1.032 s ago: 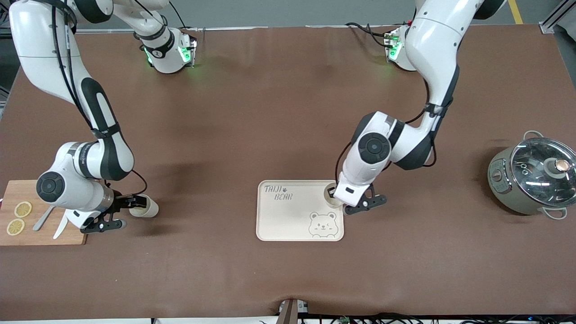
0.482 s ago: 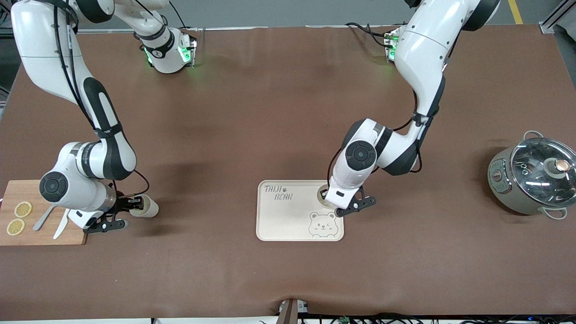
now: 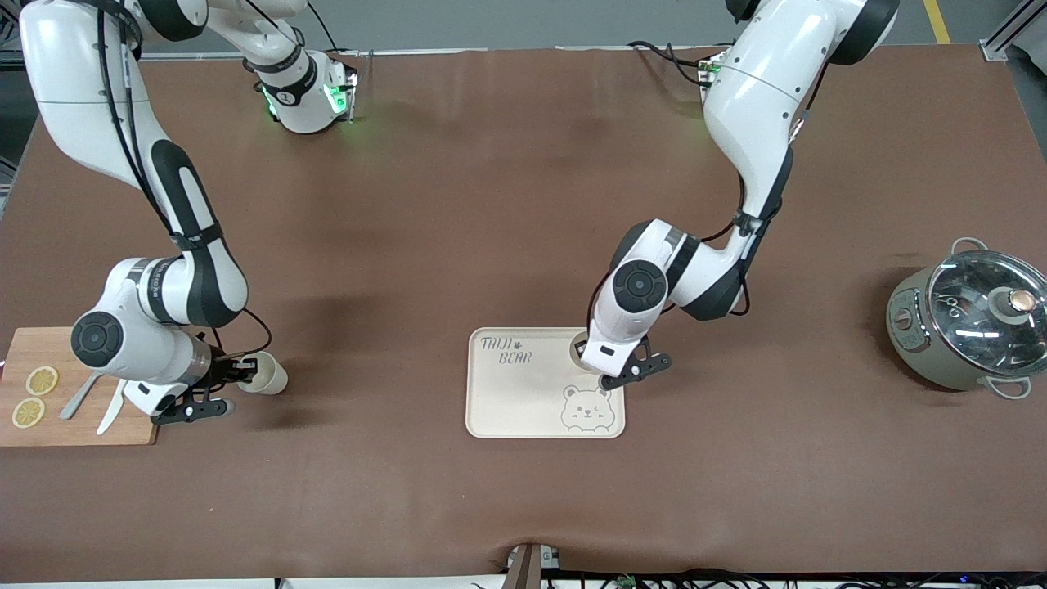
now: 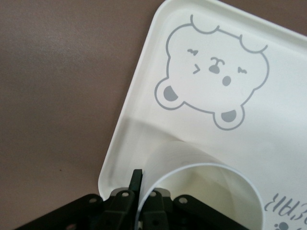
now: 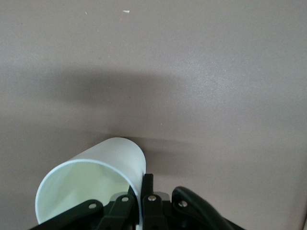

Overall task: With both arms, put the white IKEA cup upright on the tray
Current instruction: 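Carry the cup with the right gripper toward the tray beside the left gripper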

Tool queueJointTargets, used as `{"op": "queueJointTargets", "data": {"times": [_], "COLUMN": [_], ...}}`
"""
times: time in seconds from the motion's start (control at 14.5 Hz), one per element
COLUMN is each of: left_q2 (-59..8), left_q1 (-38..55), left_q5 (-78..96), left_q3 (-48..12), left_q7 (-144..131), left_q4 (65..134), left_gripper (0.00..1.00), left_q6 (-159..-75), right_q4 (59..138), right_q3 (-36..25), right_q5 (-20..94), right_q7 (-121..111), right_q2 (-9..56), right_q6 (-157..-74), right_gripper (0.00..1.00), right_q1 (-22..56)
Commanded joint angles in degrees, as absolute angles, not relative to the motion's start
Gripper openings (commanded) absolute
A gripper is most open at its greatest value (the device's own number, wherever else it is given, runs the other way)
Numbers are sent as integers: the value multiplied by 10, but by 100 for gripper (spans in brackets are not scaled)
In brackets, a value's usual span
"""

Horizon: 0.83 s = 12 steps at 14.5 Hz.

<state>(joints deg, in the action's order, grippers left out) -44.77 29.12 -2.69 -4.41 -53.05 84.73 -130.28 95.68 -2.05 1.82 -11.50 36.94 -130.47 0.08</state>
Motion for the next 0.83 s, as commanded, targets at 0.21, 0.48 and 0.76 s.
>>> {"op": "queueJointTargets", "data": {"times": [0.21, 0.48, 0.76], "left_q2": [-454, -454, -454], "left_q1": [295, 295, 302], "left_q5": [-28, -29, -31], "left_q3": [-40, -40, -36], "left_q7": [-537, -537, -536], "left_q4": [831, 830, 830], "left_gripper": [5, 16, 100], "left_q6": [-1294, -1294, -1303], "right_q4": [831, 759, 697], "right_q3": [-19, -18, -18], "right_q5": [20, 20, 46], "right_q7": [-4, 218, 365], "right_q2": [367, 375, 414], "right_q6": [-1160, -1125, -1138], "right_gripper": [0, 0, 0], "right_q1": [39, 125, 178]}}
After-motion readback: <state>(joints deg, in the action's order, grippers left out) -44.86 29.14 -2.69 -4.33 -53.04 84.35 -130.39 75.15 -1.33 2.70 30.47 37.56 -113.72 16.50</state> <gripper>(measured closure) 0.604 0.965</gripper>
